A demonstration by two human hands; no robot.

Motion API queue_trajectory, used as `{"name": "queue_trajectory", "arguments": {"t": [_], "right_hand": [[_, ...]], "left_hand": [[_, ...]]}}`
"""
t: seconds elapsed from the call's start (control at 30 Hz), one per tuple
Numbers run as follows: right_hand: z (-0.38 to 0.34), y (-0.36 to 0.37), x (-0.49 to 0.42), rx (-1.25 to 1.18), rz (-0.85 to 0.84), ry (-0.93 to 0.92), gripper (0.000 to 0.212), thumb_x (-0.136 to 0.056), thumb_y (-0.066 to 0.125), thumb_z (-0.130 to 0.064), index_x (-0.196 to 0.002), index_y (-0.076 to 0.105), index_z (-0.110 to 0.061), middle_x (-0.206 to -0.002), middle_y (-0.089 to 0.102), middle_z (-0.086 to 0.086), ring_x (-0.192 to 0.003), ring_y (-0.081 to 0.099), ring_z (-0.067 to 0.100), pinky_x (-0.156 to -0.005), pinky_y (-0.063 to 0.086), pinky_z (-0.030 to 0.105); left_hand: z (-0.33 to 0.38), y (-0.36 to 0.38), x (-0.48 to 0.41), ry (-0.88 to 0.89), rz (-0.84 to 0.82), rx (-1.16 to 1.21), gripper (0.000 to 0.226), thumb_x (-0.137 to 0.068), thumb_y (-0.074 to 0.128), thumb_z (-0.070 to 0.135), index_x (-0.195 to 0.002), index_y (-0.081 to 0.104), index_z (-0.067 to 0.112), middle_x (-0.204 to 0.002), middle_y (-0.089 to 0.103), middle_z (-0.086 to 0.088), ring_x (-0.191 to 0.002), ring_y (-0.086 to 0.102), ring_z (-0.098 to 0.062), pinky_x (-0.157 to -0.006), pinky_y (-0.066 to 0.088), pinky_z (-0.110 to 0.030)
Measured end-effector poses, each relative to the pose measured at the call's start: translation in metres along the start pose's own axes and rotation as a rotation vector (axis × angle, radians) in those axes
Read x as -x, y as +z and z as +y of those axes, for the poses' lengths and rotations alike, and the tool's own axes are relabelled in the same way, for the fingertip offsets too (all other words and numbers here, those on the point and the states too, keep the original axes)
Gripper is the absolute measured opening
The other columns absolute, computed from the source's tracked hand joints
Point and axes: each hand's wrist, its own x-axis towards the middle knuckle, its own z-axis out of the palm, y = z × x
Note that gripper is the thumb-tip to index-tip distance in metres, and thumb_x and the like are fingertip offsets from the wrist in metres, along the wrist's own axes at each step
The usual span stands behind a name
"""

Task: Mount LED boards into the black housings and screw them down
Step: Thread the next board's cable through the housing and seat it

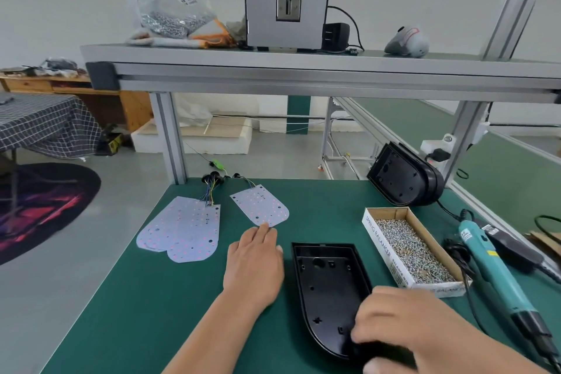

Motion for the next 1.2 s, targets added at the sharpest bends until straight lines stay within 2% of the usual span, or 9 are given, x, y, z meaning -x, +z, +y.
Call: {"name": "queue_trajectory", "arguments": {"t": [0.23,0.4,0.53,0.67,0.77,0.93,1.03,1.1,1.2], "right_hand": [[0.059,0.005,-0.103,-0.156,0.077,0.633,0.035,-0.091,0.053,-0.065,-0.089,0.071,-0.035,-0.089,0.069,-0.014,-0.085,0.064,0.006,-0.078,0.051,0.027],[0.112,0.058,-0.213,-0.024,-0.125,0.790,0.053,-0.093,0.056,-0.062,-0.072,0.047,-0.014,-0.074,0.050,0.000,-0.065,0.044,0.022,-0.057,0.034,0.034],[0.117,0.097,-0.257,0.115,-0.299,0.797,0.059,-0.082,0.057,-0.075,-0.095,0.057,-0.018,-0.107,0.052,0.009,-0.091,0.048,0.025,-0.062,0.036,0.033],[0.122,0.096,-0.262,0.048,-0.271,0.845,0.054,-0.076,0.073,-0.063,-0.089,0.053,-0.015,-0.085,0.051,0.000,-0.079,0.051,0.022,-0.060,0.038,0.031],[0.134,0.086,-0.252,-0.333,-0.179,1.021,0.032,-0.082,0.077,-0.028,-0.075,0.050,-0.011,-0.065,0.046,0.003,-0.053,0.037,0.020,-0.050,0.027,0.027],[0.126,0.067,-0.226,-0.994,0.096,1.146,0.015,-0.096,0.069,-0.007,-0.105,0.069,0.005,-0.074,0.061,0.011,-0.052,0.052,0.015,-0.043,0.042,0.022],[0.100,0.057,-0.209,-1.136,0.177,1.085,0.006,-0.099,0.065,-0.005,-0.094,0.064,-0.003,-0.066,0.063,0.007,-0.044,0.056,0.010,-0.038,0.042,0.020],[0.080,0.052,-0.197,-1.162,0.182,1.035,0.008,-0.098,0.064,-0.002,-0.092,0.060,-0.005,-0.061,0.064,0.006,-0.043,0.056,0.012,-0.037,0.042,0.021],[0.051,0.044,-0.177,-1.212,0.180,0.970,0.007,-0.097,0.064,-0.003,-0.097,0.057,-0.004,-0.062,0.068,0.006,-0.047,0.060,0.016,-0.039,0.045,0.025]], "left_hand": [[-0.001,0.004,0.000,-0.011,0.048,0.028,0.041,-0.112,0.031,0.032,-0.150,0.044,0.026,-0.169,0.030,0.010,-0.153,0.025,-0.015,-0.117,0.028,-0.038],[0.001,0.001,0.002,0.008,0.073,0.041,0.045,-0.111,0.030,0.031,-0.155,0.040,0.026,-0.170,0.028,0.011,-0.154,0.024,-0.014,-0.119,0.027,-0.037],[-0.002,-0.001,0.002,0.006,0.090,0.057,0.043,-0.109,0.032,0.030,-0.151,0.041,0.027,-0.163,0.037,0.012,-0.147,0.030,-0.014,-0.114,0.030,-0.036],[0.000,-0.001,0.001,-0.031,0.121,0.107,0.035,-0.108,0.033,0.030,-0.141,0.044,0.027,-0.143,0.050,0.009,-0.136,0.040,-0.016,-0.108,0.034,-0.035],[0.000,0.000,0.000,-0.053,0.146,0.193,0.039,-0.110,0.033,0.035,-0.148,0.040,0.027,-0.148,0.049,0.010,-0.141,0.039,-0.015,-0.112,0.032,-0.036],[-0.003,-0.011,0.003,-0.271,0.275,0.806,0.071,-0.109,0.045,0.049,-0.167,0.017,0.021,-0.151,0.050,0.015,-0.147,0.043,-0.015,-0.112,0.040,-0.036],[-0.009,-0.023,0.003,-0.359,0.267,1.310,0.055,-0.109,0.050,0.050,-0.151,0.048,0.015,-0.112,0.077,0.012,-0.111,0.074,-0.016,-0.084,0.052,-0.032],[-0.008,-0.031,0.002,-0.369,0.213,1.562,0.039,-0.110,0.052,0.045,-0.126,0.069,0.013,-0.113,0.080,-0.004,-0.098,0.079,-0.024,-0.071,0.059,-0.036],[-0.004,-0.036,0.008,-0.320,0.132,1.660,0.029,-0.108,0.058,0.033,-0.123,0.074,0.014,-0.115,0.079,-0.013,-0.094,0.077,-0.025,-0.066,0.061,-0.034]]}}
